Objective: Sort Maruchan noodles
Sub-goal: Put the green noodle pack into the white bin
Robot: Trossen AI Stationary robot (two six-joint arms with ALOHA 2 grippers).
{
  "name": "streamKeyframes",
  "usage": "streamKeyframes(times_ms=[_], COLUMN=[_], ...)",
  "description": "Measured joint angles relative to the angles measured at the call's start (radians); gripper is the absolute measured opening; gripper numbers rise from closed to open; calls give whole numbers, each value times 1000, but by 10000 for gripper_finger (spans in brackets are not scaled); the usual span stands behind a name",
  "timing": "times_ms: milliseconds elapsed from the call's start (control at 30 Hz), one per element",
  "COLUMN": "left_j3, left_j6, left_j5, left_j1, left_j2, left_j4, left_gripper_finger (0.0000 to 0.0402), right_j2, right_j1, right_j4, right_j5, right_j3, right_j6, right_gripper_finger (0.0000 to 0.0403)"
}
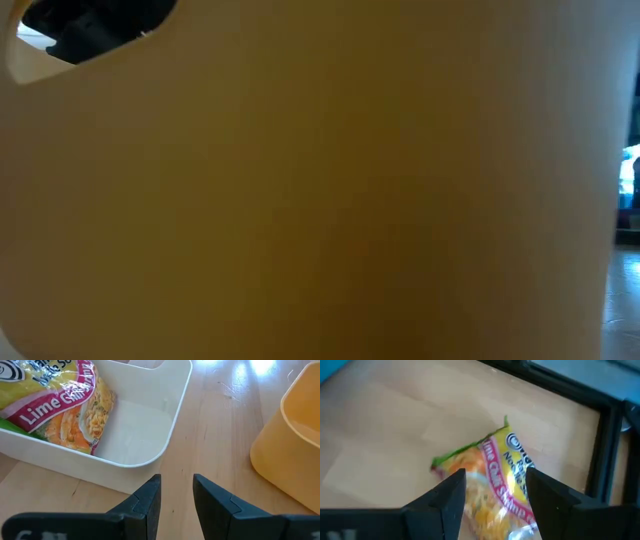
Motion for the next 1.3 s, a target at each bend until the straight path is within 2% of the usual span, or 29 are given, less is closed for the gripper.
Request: streamKeyframes(times_ms=[133,233,500,633,800,1067,1167,1300], left_j3=[0,0,0,0,0,0,0,26], left_j6=[-4,-21,-27,-27,-34,-106,-153,-179], left_j5=[0,0,0,1,24,19,21,43], left_j1=[0,0,0,0,-1,-26,-43,-72], left_j2=[0,0,0,0,0,0,0,0], left_j4=[0,0,-2,-2,4,2,1,-18], left_gripper_finger=[107,107,107,107,107,107,107,107], right_j2=[72,133,258,263,262,264,263,215], right_j1=[-129,-183,-175,-87,78,361,431,484], right_j4=[61,73,55,59,69,231,260,187], right_j5=[-105,-166,-357,-381,-384,-359,-354,-361], right_j3=[0,0,0,2,2,0,1,33], right_j6=[-56,-70,-120,-103,-20,120,129,114], right_gripper_finger=[191,191,191,191,191,191,191,191])
